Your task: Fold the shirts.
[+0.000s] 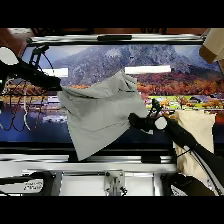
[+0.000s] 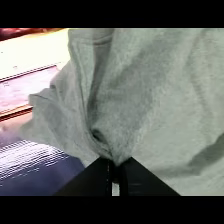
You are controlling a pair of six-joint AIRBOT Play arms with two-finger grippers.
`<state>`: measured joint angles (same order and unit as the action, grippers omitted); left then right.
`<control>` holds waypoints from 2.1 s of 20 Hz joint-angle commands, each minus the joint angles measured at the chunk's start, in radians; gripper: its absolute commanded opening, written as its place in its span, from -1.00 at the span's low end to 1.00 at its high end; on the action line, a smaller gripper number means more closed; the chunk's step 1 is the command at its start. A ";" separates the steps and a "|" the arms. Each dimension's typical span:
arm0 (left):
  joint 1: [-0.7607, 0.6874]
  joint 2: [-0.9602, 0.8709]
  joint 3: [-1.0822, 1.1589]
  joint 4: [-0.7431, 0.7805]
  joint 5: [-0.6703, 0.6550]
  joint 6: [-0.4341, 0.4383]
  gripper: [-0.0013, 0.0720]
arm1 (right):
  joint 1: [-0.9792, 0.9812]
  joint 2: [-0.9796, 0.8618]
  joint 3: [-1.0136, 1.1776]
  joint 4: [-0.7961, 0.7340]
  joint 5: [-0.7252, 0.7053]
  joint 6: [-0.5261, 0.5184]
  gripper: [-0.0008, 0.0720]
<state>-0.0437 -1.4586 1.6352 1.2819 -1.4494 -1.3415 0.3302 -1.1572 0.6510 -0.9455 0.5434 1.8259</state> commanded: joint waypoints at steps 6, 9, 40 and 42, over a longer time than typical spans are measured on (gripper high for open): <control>0.037 0.187 -0.298 -0.094 -0.013 -0.024 -0.85 | -0.392 0.088 0.287 -0.344 0.161 0.028 -0.79; -0.011 0.273 -0.556 -0.203 0.148 -0.024 -0.85 | -0.381 0.068 0.287 -0.343 0.258 0.020 -0.78; 0.024 0.355 -0.486 -0.236 0.245 0.025 -0.85 | -0.286 0.139 0.057 -0.155 0.501 -0.211 -0.79; 0.067 0.419 -0.291 -0.232 0.249 0.025 -0.85 | -0.286 0.264 0.269 -0.215 0.493 -0.251 -0.79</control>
<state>-0.0181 -1.0962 1.1694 1.0367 -1.2110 -1.3224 0.0357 -1.0153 0.7090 -1.1172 1.0389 1.6211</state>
